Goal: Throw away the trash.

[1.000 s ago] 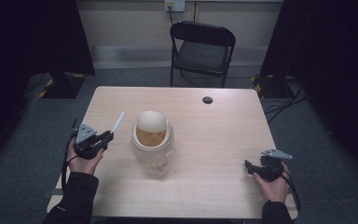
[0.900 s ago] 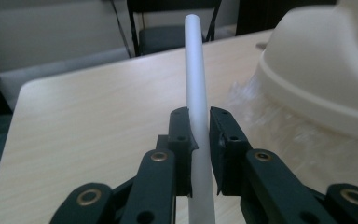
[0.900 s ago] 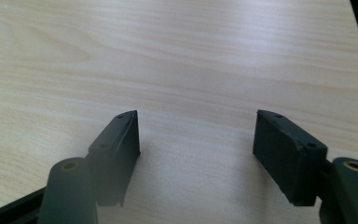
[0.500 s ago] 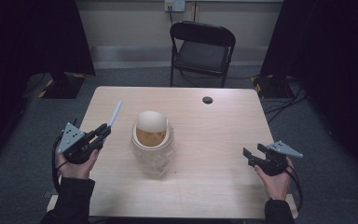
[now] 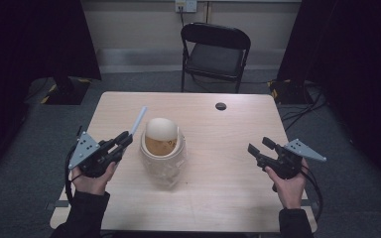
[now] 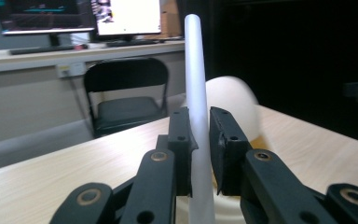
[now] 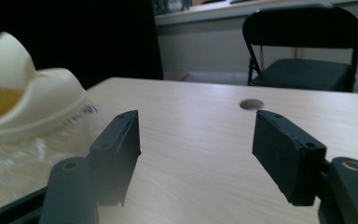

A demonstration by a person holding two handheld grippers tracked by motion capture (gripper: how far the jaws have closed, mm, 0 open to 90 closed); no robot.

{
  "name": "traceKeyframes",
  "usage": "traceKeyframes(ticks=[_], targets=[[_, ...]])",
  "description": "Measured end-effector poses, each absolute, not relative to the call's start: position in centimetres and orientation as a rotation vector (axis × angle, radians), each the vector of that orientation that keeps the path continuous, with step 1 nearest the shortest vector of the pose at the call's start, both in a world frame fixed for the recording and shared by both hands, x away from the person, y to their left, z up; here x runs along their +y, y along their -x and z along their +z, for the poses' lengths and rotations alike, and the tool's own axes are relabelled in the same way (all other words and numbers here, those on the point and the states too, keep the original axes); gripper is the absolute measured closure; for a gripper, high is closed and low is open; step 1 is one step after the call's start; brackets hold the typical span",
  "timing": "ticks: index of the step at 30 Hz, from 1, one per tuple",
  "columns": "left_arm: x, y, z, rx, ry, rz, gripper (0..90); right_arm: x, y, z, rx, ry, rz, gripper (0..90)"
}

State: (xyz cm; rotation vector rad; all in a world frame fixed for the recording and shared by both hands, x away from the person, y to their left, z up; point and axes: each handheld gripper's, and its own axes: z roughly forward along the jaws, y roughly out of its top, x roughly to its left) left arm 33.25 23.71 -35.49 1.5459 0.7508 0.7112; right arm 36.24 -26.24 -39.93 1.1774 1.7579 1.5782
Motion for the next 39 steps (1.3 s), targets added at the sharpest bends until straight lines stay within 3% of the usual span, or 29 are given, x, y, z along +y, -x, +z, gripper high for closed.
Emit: traceKeyframes(ticks=[19,39], targets=[[12.9,-34.0,-37.2,0.528,-1.682,0.554,79.5,-23.0,-36.2,-36.6,1.720,-1.036,1.859,34.5],[8.5,-34.8,-38.5,0.502,-1.652,0.531,79.5,-19.0,-37.1,-36.4,1.839,-0.955,2.021,40.3]])
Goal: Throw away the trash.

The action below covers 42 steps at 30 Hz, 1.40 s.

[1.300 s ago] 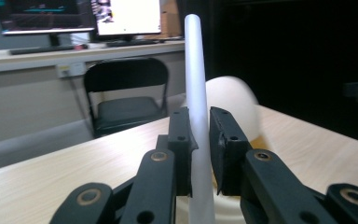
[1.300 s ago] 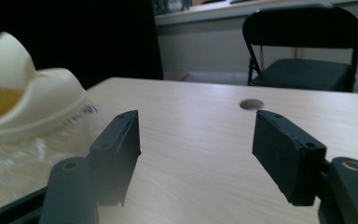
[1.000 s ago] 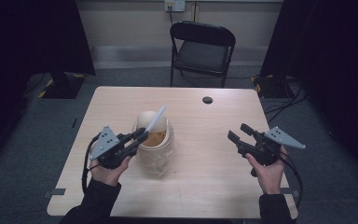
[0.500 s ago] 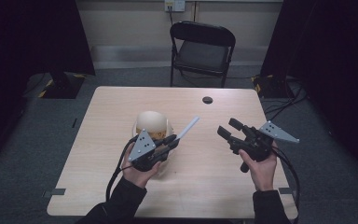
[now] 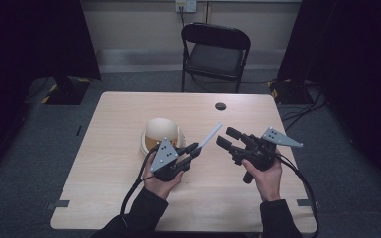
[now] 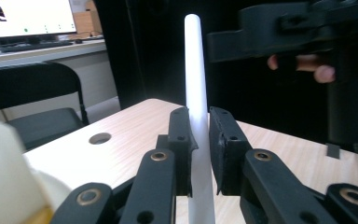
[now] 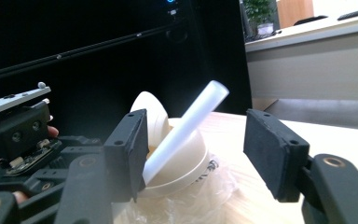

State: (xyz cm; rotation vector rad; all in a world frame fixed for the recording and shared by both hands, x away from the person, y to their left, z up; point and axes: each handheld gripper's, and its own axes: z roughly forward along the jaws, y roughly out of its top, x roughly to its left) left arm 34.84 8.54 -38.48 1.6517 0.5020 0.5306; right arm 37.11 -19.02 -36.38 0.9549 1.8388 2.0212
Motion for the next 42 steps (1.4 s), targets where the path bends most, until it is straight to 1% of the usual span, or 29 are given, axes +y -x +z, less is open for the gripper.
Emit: traceKeyframes(ticks=[5,7,10,11,12,14,18,21,28,30,32,35,39,40,42], targets=[[7.7,-34.5,-38.6,0.479,-1.659,0.498,79.5,-18.4,-37.5,-36.8,1.854,-0.972,2.042,45.6],[7.4,-34.4,-38.6,0.472,-1.660,0.487,79.5,-18.3,-37.6,-36.9,1.864,-0.978,2.049,52.9],[7.3,-34.3,-38.6,0.464,-1.673,0.482,79.4,-18.2,-37.5,-37.0,1.881,-0.982,2.069,68.8],[7.3,-34.3,-38.7,0.465,-1.681,0.477,79.3,-18.1,-37.4,-36.9,1.893,-0.999,2.123,74.8],[7.4,-34.2,-38.7,0.467,-1.685,0.467,79.3,-18.1,-37.4,-36.9,1.893,-0.999,2.123,74.8],[7.5,-34.2,-38.7,0.469,-1.697,0.445,78.8,-18.1,-37.2,-36.8,1.909,-1.012,2.186,79.8],[8.4,-33.8,-38.6,0.480,-1.712,0.441,74.7,-18.2,-37.1,-36.6,1.901,-0.993,2.196,80.7],[9.8,-33.4,-38.8,0.498,-1.731,0.450,71.9,-18.5,-36.9,-36.4,1.889,-0.986,2.166,80.7],[15.5,-32.2,-40.3,0.591,-1.786,0.479,64.4,-19.2,-37.1,-36.0,1.840,-0.960,2.090,80.7],[17.7,-31.7,-40.9,0.636,-1.806,0.503,61.7,-19.2,-37.1,-36.0,1.824,-0.954,2.087,80.7],[19.2,-31.5,-41.5,0.682,-1.808,0.503,59.9,-19.3,-37.3,-35.9,1.806,-0.953,2.088,80.7],[21.7,-31.3,-42.8,0.760,-1.821,0.510,54.9,-19.6,-37.4,-35.6,1.779,-0.951,2.099,80.7],[24.1,-31.5,-45.0,0.867,-1.851,0.514,48.3,-19.7,-37.4,-34.6,1.764,-0.918,2.095,80.7],[24.5,-31.6,-45.6,0.896,-1.865,0.521,48.3,-19.7,-37.4,-34.6,1.764,-0.918,2.095,80.7],[25.4,-32.0,-46.9,0.960,-1.889,0.524,45.6,-19.6,-37.4,-34.1,1.757,-0.901,2.101,80.7]])
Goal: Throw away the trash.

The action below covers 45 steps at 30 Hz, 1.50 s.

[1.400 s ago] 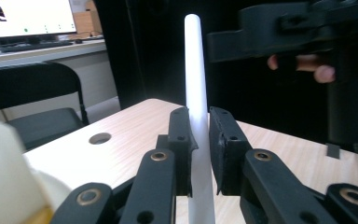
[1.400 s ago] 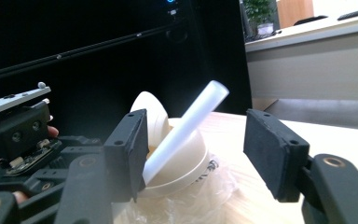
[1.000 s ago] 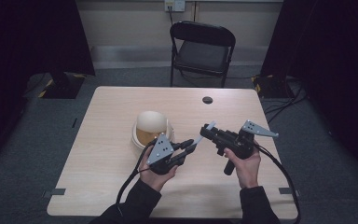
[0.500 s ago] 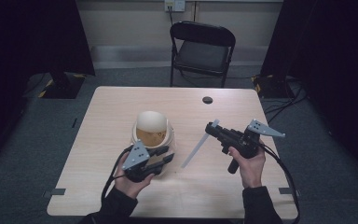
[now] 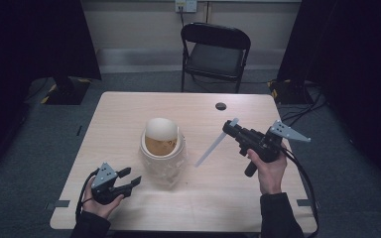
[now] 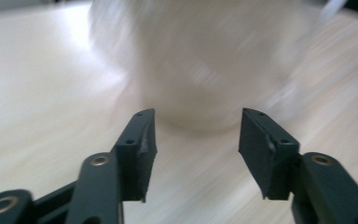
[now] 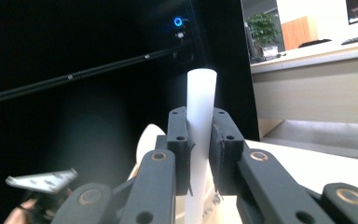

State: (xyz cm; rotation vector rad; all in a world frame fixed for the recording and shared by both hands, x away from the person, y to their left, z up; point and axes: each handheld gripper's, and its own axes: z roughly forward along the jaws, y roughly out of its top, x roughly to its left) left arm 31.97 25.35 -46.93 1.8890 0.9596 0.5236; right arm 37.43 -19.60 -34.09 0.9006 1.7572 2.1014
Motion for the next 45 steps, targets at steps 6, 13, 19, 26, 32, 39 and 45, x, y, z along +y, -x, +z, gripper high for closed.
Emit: traceKeyframes(ticks=[6,13,19,26,32,39,45], targets=[[27.1,-33.4,-49.8,1.096,-1.953,0.520,40.3,-19.3,-37.3,-32.7,1.735,-0.852,2.130,80.7],[27.2,-34.2,-49.9,1.169,-2.025,0.539,38.2,-18.6,-37.0,-31.0,1.732,-0.792,2.162,80.7],[27.1,-34.3,-50.0,1.185,-2.012,0.539,37.3,-17.5,-37.2,-29.9,1.706,-0.755,2.205,80.7],[27.0,-34.3,-50.0,1.184,-2.021,0.538,34.2,-15.4,-37.7,-28.8,1.694,-0.706,2.236,80.7],[26.9,-34.3,-50.0,1.179,-2.022,0.534,32.8,-13.8,-38.3,-28.7,1.695,-0.694,2.242,80.7],[26.9,-34.4,-50.0,1.176,-2.026,0.533,32.5,-12.0,-39.1,-29.2,1.706,-0.691,2.244,80.7],[26.8,-34.3,-50.0,1.185,-2.018,0.533,31.3,-10.6,-39.6,-30.5,1.757,-0.705,2.209,80.6]])
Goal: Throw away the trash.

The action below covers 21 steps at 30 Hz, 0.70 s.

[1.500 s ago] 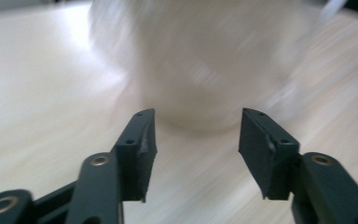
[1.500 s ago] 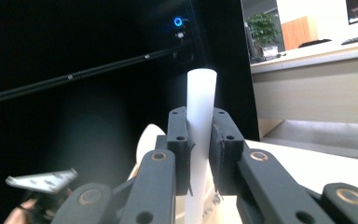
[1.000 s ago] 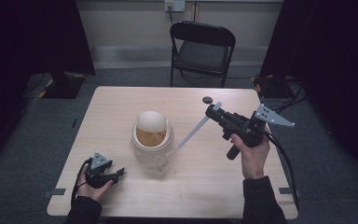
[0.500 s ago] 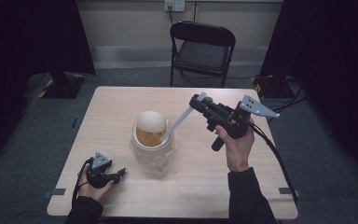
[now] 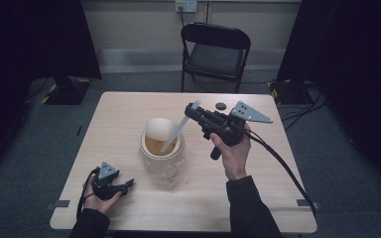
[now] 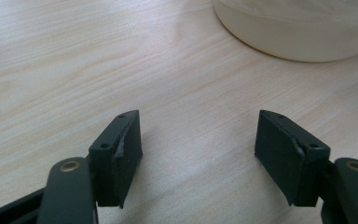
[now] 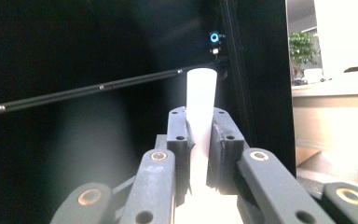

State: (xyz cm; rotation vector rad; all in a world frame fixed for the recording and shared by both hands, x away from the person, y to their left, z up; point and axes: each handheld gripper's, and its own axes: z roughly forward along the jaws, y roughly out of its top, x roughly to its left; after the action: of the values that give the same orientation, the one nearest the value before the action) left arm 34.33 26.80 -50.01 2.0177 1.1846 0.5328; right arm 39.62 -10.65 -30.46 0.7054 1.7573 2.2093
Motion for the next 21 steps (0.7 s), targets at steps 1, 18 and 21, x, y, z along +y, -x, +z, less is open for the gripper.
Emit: traceKeyframes(ticks=[1,18,21], targets=[[26.8,-34.3,-50.0,1.185,-2.018,0.533,31.3,-10.4,-39.7,-30.7,1.768,-0.706,2.203,80.6],[26.8,-34.3,-50.0,1.181,-2.022,0.534,31.0,-6.9,-40.7,-35.1,1.941,-0.726,2.046,78.3],[26.8,-34.3,-50.0,1.181,-2.022,0.534,31.1,-6.6,-40.8,-35.5,1.967,-0.732,2.021,74.3]])
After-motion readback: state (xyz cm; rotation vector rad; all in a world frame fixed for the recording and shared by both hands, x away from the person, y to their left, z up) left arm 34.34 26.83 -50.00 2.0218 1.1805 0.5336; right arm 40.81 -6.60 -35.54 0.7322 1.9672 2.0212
